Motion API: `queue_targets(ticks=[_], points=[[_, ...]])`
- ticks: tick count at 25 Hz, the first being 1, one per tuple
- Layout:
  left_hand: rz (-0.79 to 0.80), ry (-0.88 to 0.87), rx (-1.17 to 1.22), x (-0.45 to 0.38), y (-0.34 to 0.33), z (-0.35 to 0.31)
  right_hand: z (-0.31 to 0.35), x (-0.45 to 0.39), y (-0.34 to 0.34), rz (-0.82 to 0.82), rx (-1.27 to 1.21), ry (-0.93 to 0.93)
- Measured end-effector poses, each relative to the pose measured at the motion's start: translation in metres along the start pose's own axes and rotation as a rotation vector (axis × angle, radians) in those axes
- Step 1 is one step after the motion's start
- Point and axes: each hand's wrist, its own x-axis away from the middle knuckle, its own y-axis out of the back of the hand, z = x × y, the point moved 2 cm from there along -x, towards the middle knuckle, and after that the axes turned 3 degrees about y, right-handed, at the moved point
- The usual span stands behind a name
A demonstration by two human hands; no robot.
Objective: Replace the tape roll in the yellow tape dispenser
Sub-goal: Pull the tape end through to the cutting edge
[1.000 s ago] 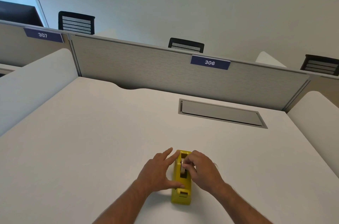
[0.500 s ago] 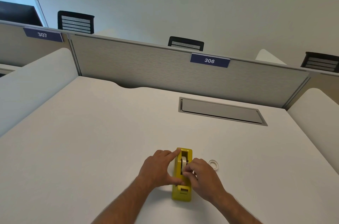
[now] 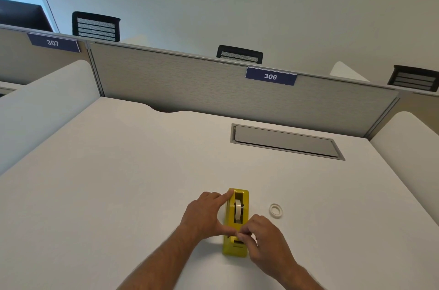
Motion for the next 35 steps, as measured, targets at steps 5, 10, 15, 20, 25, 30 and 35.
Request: queue_targets(ticks=[5, 10, 15, 20, 25, 30, 35], points=[[0.015, 0.008, 0.002, -0.001, -0.001, 0.0, 0.003, 0.011, -0.002, -0.025, 0.036, 0.024], [0.023, 0.01, 0.01, -0.001, -0.002, 0.0, 0.007, 0.019, -0.008, -0.015, 0.089, 0.039], [0.028, 0.012, 0.02, 0.0, -0.002, 0.0, 0.009, 0.021, -0.006, -0.045, 0.118, 0.09], [0.034, 0.021, 0.017, -0.001, -0.003, 0.001, 0.01, 0.025, -0.006, -0.06, 0.206, 0.194], [0.032, 0.022, 0.009, -0.002, -0.004, 0.002, 0.011, 0.028, -0.008, -0.063, 0.35, 0.321], [0.035, 0.023, 0.022, -0.001, -0.003, 0.0, 0.017, 0.033, -0.006, -0.076, 0.537, 0.457], [0.028, 0.028, 0.072, 0.0, -0.004, -0.001, 0.018, 0.035, 0.003, -0.125, 0.537, 0.481]])
